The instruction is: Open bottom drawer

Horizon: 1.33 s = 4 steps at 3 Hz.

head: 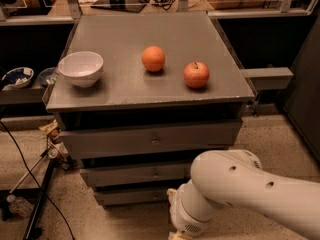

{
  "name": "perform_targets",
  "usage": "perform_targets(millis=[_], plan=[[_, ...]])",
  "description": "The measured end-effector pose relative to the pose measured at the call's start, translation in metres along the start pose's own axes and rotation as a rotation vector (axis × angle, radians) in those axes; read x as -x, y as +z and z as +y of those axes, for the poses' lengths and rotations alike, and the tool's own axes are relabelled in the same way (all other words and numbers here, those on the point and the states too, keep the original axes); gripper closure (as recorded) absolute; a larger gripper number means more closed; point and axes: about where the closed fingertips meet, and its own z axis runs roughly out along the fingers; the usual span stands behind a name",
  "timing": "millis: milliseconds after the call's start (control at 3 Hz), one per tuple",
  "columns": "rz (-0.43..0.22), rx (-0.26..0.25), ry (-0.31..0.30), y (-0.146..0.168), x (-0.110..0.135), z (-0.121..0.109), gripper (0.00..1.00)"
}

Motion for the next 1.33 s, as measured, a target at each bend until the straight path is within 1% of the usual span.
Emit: perform_targets(millis=[333, 667, 1000, 1333], plan=[[0.0, -0.025, 0.082, 0.031, -0.012, -0.025, 0.0], [-0.006, -0.041, 0.117, 0.048, -0.015, -0.042, 0.0], [-0.011, -0.034, 0.163, 0.048, -0.017, -0.052, 0.0], [-0.011, -0.033, 0.167, 0.048, -0.018, -0.052, 0.0]])
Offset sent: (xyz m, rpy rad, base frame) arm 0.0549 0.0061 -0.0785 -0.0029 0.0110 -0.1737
